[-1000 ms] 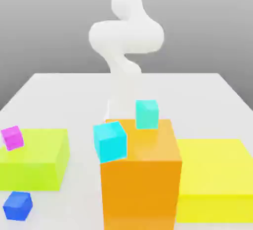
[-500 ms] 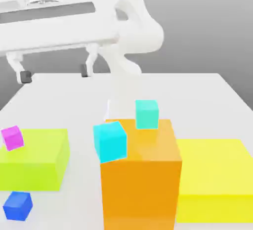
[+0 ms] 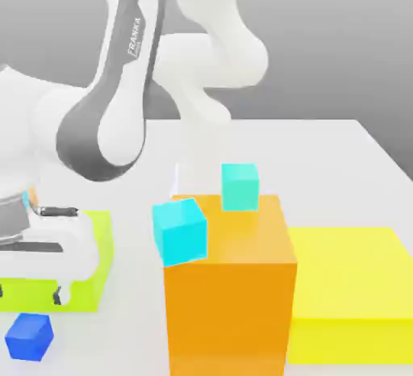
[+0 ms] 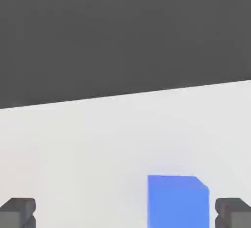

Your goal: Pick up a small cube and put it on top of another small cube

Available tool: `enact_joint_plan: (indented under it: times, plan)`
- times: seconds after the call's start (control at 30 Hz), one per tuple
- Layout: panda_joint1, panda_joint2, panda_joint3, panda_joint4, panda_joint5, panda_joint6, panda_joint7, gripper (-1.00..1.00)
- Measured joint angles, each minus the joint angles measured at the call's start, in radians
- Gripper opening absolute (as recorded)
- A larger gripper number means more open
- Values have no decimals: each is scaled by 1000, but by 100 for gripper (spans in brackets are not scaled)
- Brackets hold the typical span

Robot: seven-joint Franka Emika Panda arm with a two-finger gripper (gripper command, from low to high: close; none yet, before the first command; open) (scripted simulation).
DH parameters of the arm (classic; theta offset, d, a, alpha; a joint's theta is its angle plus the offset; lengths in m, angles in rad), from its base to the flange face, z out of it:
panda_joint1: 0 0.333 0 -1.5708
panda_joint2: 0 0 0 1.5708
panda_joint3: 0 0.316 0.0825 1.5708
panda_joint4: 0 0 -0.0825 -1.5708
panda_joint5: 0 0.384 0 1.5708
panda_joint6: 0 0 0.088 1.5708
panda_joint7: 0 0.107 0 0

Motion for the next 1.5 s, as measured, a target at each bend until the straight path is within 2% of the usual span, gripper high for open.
enact_joint_plan:
  times: [0.13,0.17,0.4,0.53,0.7,0.83,1.0,1.17,1.33,1.5]
  plan:
    - [-74,144,78,31,75,99,-65,0]
    - [-91,170,98,37,88,118,-76,-100]
    - [-89,171,96,38,90,116,-77,-100]
    - [-32,44,21,5,0,26,-13,-100]
    - [6,-91,55,33,-12,-110,-42,-100]
    - [56,-225,84,46,-62,-217,-20,-100]
    - [126,-409,130,57,-194,-341,60,-100]
    - [154,-592,215,-13,-284,-457,234,-100]
    - [169,-770,331,-103,-330,-572,409,-100]
    - [185,-914,425,-219,-310,-650,555,-100]
